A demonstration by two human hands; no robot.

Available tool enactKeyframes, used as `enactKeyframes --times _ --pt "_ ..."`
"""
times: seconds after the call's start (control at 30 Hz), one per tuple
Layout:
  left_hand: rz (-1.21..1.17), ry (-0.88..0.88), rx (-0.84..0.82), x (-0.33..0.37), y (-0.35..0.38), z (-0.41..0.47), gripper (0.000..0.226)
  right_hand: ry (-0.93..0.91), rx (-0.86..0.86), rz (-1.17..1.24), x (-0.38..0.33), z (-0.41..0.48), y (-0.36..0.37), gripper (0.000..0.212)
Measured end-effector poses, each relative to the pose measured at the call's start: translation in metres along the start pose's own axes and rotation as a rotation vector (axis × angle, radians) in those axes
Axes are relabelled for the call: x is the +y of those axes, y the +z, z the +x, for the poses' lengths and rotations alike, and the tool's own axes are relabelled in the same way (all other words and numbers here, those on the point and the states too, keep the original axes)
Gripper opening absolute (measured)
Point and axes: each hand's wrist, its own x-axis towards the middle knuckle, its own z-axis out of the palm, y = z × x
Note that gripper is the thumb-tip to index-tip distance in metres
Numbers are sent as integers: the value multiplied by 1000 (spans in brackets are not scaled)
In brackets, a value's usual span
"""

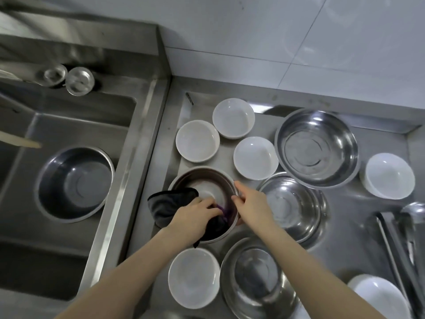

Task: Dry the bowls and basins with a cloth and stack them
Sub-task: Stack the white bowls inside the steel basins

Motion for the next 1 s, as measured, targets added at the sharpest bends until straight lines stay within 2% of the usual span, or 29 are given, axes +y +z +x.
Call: enactKeyframes --times 0.07,0.17,0.3,0.47,0.57,0.7,0.8,0.93,1.0 --pt "14 -59 68 7 -4 9 48 -9 -9 -45 -1 1 1 38" --pt "-22 -211 175 14 -9 31 52 -23 -15 -59 -2 1 0 30" --pt "19 -353 235 12 -14 36 57 -42 48 -44 1 1 3 23" --pt "67 -425 306 -3 -18 -3 46 -57 85 -64 4 1 17 37" --pt "-11 -447 473 -13 -16 -38 52 -87 84 -37 5 -7 24 37" --pt "-106 -627 727 -35 -10 -82 55 -20 132 34 7 -21 25 38" --pt "-55 -719 722 -50 8 -110 58 21 159 137 10 -33 21 28" --pt "172 -586 551 -55 29 -122 64 32 191 382 12 -51 10 22" --pt "178 -585 509 -48 29 -118 63 56 209 485 14 -64 2 26"
